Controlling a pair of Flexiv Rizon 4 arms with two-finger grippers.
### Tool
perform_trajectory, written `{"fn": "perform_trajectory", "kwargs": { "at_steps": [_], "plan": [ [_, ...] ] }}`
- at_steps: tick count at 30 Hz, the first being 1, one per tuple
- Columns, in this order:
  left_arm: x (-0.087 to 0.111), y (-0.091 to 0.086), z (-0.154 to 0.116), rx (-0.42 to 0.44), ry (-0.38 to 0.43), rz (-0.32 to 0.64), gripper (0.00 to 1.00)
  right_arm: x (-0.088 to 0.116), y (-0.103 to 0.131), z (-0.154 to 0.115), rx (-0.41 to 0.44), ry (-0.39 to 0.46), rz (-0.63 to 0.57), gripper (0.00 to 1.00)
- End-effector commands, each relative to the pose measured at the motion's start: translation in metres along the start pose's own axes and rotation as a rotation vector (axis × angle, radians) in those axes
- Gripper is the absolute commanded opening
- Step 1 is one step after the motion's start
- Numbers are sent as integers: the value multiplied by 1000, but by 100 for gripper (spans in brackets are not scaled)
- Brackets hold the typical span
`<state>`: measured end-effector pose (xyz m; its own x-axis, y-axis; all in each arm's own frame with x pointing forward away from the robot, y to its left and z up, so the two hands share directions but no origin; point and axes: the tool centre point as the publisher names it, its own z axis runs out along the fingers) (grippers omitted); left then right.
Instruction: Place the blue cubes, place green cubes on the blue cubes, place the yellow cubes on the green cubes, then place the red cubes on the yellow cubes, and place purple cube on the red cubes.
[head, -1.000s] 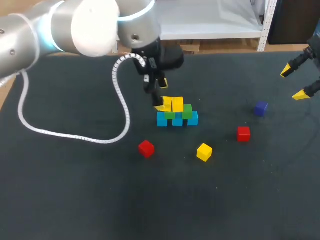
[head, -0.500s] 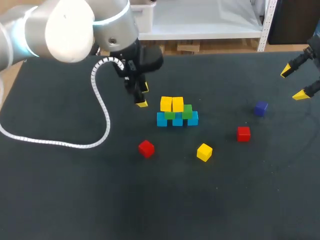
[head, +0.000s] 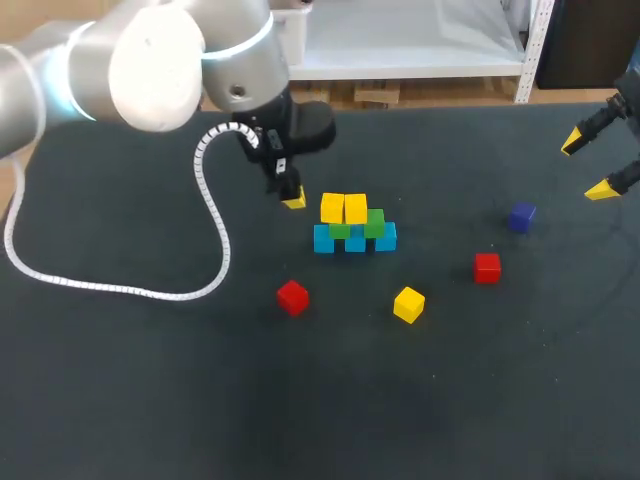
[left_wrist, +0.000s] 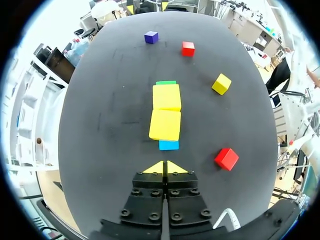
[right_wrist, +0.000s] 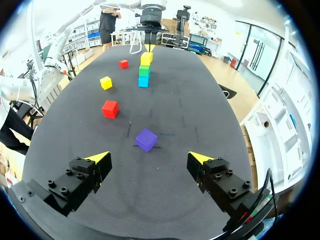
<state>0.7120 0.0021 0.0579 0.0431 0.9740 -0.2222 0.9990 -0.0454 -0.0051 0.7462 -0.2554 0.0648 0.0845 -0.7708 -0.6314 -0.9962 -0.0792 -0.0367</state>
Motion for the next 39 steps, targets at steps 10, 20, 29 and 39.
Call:
{"fn": "perform_trajectory", "kwargs": {
  "at_steps": [10,20,29,39],
  "plan": [
    [-14,-6,1,17,-21,23,0,0,0,0,0,-2,-1,100],
    [-25,-12,2,25,-32,46,0,0,0,0,0,-2,-1,100],
    [-23,-13,3,25,-26,37,0,0,0,0,0,-2,-1,100],
    [-16,-7,5,12,-9,21,0,0,0,0,0,-2,-1,100]
  ]
}}
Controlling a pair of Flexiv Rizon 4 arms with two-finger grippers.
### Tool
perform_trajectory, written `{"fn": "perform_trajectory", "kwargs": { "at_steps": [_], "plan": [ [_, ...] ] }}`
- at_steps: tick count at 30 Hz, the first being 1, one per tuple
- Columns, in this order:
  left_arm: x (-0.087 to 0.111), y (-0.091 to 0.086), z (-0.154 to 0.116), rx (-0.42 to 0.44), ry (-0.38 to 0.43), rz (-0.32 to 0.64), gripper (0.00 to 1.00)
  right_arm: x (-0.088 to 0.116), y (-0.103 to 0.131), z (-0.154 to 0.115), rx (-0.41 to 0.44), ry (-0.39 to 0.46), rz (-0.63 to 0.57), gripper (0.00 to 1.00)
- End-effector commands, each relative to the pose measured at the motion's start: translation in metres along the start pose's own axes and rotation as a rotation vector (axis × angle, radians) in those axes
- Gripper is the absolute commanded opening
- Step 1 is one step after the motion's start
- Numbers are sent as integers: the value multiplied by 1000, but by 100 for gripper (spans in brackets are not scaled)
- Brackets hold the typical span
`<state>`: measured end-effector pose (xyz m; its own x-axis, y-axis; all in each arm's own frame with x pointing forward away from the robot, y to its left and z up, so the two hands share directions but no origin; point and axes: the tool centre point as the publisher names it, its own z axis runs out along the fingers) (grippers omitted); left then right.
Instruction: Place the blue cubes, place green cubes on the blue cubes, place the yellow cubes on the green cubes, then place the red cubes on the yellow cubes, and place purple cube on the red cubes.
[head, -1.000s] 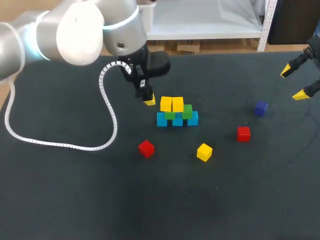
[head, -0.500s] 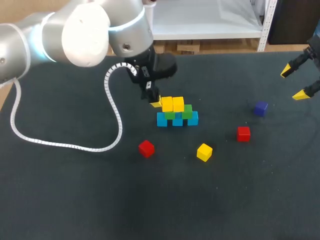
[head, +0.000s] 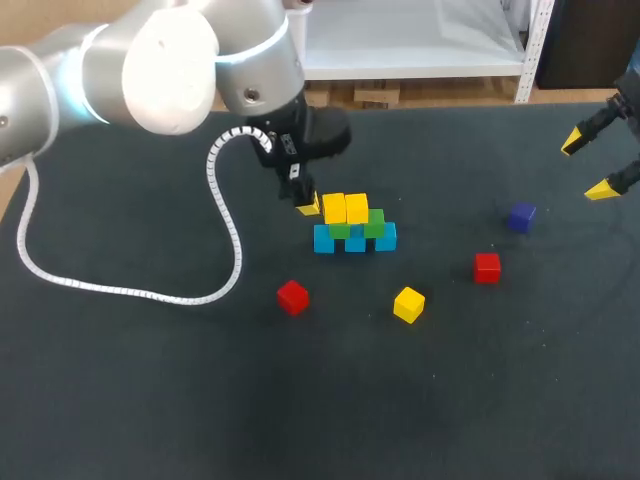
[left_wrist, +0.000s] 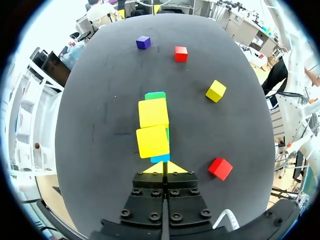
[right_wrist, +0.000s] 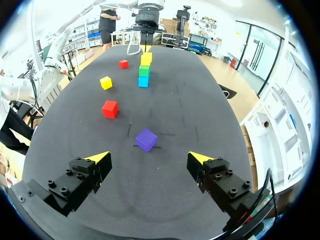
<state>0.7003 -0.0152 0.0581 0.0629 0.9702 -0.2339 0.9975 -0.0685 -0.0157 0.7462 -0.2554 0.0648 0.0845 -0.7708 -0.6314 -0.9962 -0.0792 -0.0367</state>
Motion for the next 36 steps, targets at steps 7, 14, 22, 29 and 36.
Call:
{"fn": "perform_trajectory", "kwargs": {
  "at_steps": [7,14,22,29,36],
  "plan": [
    [1,19,-2,-29,5,12,0,0,0,0,0,-2,-1,100],
    [-5,18,-2,-30,0,29,0,0,0,0,0,-2,-1,100],
    [-6,15,0,-21,0,32,0,0,0,0,0,-2,-1,100],
    [-5,14,1,-20,4,29,0,0,0,0,0,-2,-1,100],
    [8,11,-12,-39,-11,-10,0,0,0,0,0,-2,-1,100]
  ]
}}
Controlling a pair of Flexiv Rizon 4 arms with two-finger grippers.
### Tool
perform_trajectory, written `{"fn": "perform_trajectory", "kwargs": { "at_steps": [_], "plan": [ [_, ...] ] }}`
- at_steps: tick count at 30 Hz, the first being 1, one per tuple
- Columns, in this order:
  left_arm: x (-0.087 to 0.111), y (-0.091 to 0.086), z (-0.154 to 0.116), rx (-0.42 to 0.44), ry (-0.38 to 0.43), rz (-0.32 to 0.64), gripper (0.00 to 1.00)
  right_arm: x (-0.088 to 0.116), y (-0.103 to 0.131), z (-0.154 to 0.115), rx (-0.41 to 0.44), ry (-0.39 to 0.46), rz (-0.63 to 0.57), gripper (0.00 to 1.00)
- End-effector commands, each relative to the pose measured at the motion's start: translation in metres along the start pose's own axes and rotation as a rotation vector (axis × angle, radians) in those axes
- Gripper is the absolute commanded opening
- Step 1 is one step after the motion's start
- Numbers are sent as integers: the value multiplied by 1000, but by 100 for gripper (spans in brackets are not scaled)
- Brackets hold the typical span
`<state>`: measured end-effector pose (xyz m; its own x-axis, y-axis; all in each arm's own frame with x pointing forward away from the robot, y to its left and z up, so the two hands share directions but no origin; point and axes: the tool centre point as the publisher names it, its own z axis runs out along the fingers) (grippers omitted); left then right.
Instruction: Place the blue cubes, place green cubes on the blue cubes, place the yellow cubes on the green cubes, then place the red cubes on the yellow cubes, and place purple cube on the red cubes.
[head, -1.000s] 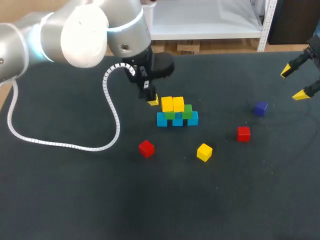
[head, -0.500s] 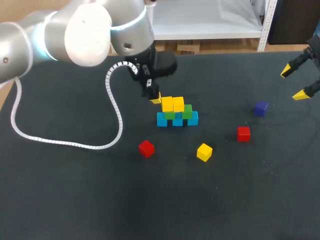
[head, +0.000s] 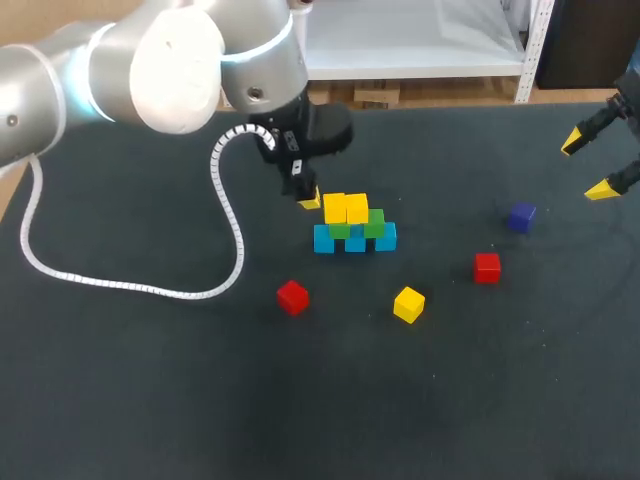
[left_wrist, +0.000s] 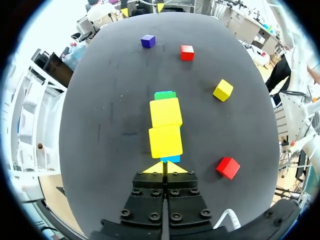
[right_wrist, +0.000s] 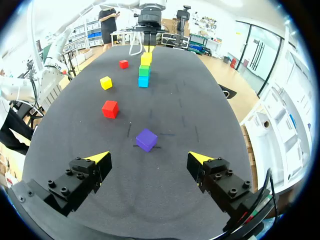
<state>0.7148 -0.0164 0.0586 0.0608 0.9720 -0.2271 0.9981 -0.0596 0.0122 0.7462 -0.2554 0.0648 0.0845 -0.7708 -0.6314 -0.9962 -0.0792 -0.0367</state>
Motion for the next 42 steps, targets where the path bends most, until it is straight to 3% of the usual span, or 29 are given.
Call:
{"fn": "perform_trajectory", "kwargs": {
  "at_steps": [1,6,7,10,13,14,15,21,30,38,42],
  "plan": [
    [11,-5,-16,-13,-29,-10,0,0,0,0,0,-2,-1,100],
    [23,-18,-35,-8,-82,29,0,0,0,0,0,-2,-1,100],
    [26,-21,-38,-7,-91,35,8,0,0,0,0,-2,-1,100],
    [38,-30,-48,-12,-137,46,13,0,0,0,0,-2,-1,100],
    [51,-38,-59,-11,-199,57,52,0,0,0,0,-2,-1,100],
    [56,-40,-63,-9,-228,53,91,0,0,0,0,-2,-1,100],
    [60,-42,-66,-10,-241,56,100,0,0,0,0,-2,-1,100],
    [90,-55,-86,-24,-292,-15,100,0,0,0,0,-2,-1,100],
    [132,-72,-93,-11,-379,-74,100,0,0,0,0,-2,-1,100],
    [151,-73,-103,-16,-389,-72,100,0,0,0,0,-2,-1,100],
    [153,-72,-109,-30,-394,-26,100,0,0,0,0,-2,-1,100]
  ]
}}
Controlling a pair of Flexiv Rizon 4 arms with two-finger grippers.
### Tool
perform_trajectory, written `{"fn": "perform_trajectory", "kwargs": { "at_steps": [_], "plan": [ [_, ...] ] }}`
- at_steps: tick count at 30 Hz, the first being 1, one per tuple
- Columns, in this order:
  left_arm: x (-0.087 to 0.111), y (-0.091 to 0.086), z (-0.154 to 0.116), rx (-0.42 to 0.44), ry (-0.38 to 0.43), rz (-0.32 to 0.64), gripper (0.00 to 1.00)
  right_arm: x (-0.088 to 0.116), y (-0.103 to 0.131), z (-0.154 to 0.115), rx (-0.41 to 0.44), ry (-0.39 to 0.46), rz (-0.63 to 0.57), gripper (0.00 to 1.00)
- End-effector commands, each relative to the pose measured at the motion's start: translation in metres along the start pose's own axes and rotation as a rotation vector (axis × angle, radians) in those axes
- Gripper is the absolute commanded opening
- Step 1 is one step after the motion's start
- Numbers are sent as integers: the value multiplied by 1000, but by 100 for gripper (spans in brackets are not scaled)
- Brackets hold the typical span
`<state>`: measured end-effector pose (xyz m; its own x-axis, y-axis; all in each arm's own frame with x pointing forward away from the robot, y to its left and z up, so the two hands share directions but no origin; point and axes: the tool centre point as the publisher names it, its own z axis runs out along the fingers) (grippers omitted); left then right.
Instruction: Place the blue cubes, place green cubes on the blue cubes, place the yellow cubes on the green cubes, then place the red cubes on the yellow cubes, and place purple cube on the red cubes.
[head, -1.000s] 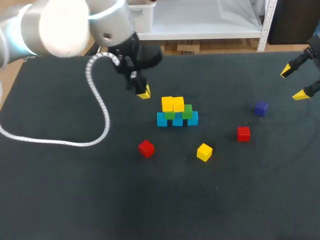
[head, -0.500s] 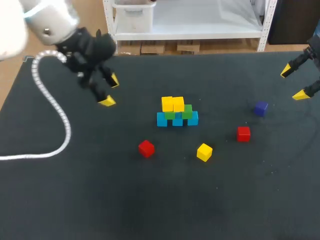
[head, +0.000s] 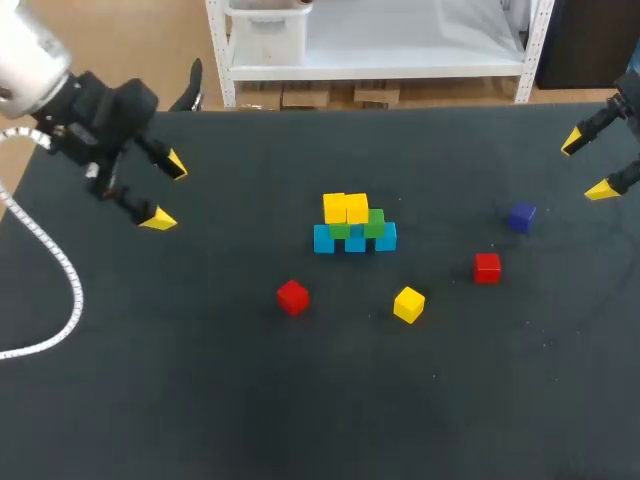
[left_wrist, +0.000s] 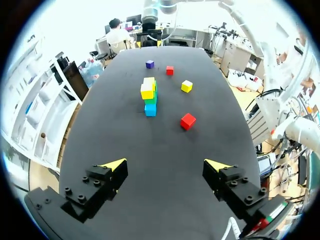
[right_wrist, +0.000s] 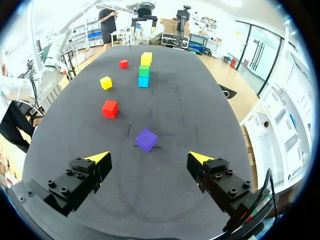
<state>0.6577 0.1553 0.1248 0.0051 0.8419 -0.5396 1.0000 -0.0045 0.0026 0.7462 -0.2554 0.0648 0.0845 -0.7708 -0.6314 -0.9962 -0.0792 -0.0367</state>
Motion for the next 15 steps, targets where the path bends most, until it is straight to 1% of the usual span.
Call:
{"fn": "perform_trajectory", "kwargs": {
  "at_steps": [1,4,5,6,7,9,11,15],
  "plan": [
    [3,-5,-7,-11,-54,31,100,0,0,0,0,-2,-1,100],
    [3,-5,-7,-11,-54,31,100,0,0,0,0,-2,-1,100],
    [3,-5,-7,-11,-54,31,100,-3,2,0,0,12,-25,100],
    [3,-5,-7,-11,-54,31,100,-8,5,0,-8,3,-55,100],
    [3,-5,-7,-11,-54,31,100,-13,8,1,-32,26,-85,100],
    [3,-5,-7,-11,-54,31,100,-26,17,4,-54,71,-159,100],
    [3,-5,-7,-11,-54,31,100,-40,28,6,-81,58,-239,100],
    [3,-5,-7,-11,-54,31,100,-62,54,17,-153,70,-358,100]
  ]
}}
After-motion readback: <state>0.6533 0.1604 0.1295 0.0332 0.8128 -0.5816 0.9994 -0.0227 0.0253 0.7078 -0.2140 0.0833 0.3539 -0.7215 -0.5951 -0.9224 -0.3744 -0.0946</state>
